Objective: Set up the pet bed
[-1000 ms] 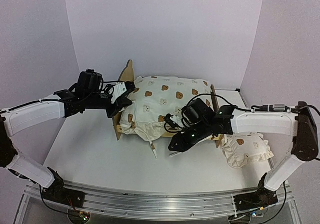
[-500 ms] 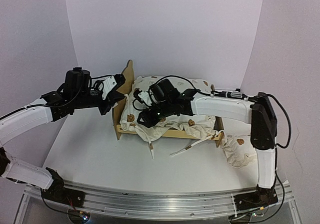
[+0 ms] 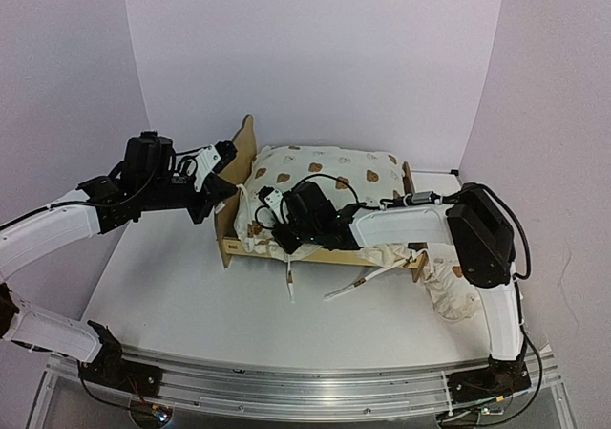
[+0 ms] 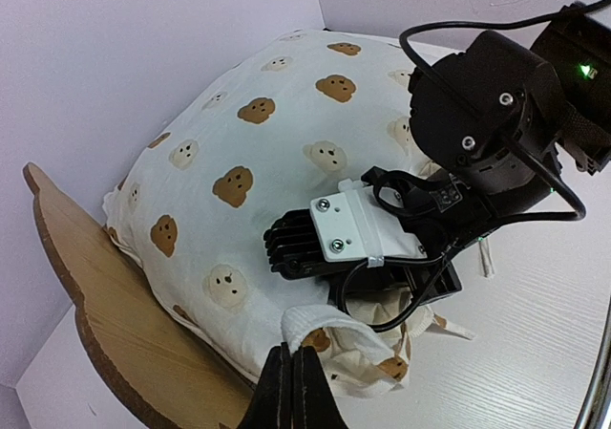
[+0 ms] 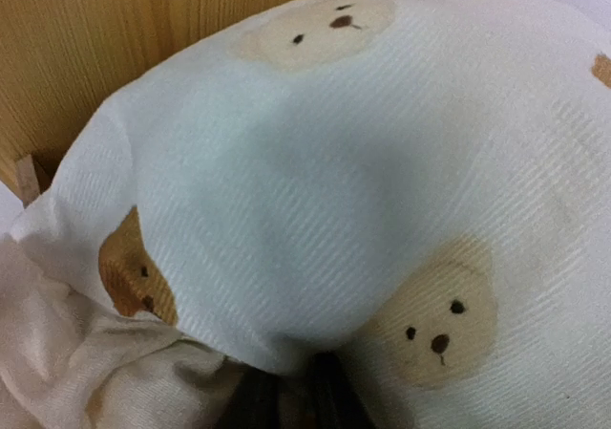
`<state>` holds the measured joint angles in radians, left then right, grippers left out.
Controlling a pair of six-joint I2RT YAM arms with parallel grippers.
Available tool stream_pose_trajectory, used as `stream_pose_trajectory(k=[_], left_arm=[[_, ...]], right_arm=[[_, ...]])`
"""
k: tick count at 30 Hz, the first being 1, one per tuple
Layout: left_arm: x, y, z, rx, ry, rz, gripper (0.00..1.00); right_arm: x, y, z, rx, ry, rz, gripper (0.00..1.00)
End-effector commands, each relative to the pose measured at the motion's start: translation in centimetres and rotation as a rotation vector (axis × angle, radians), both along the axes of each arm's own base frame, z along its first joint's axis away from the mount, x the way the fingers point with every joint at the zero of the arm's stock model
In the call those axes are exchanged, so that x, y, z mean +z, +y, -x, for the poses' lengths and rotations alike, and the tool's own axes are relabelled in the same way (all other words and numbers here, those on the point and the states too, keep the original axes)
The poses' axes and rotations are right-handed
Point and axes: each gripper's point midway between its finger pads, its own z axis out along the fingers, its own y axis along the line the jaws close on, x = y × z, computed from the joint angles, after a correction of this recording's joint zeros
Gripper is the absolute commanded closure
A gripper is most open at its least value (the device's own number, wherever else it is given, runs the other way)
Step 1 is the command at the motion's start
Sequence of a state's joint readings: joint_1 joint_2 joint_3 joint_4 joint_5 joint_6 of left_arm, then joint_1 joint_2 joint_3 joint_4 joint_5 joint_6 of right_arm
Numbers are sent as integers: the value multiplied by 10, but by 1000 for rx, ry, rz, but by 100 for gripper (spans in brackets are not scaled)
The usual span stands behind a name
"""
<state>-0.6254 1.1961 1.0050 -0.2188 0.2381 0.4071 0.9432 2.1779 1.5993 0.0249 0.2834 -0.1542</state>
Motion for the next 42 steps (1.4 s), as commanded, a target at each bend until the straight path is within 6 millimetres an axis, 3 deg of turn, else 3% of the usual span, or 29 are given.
stream_pose_trajectory(k=[1,5,8,12,17,21,28,34,42], left_arm=[[7,-3,1,13,44,59,100],[6,-10,-5,17,70,95,100],[5,-20,-15,19,90,143,100],[-1,-40,-31,-7,100,214,100],[-11,-59,-49,-37,70,266,100],[-32,-66,-61,-44,93,280,100],[-73,-79,-57,-121,207,315,100],[-101,-73,-66,-86,172,309,100],[-113,-78,-72,-122,122,302,100]], right_arm=[[25,-11,-16,-101,-67,-57,100],[82,-24,-25,-170,-100,-176,100],[124,-45,-35,-246,-126,-266,100],[151,-72,-46,-317,-128,-343,100],[161,-86,-54,-331,-128,-373,100],[160,-87,-54,-319,-128,-371,100],[159,-86,-52,-299,-112,-382,100],[167,-88,-44,-289,-90,-420,100],[162,-92,-36,-294,-59,-434,100]])
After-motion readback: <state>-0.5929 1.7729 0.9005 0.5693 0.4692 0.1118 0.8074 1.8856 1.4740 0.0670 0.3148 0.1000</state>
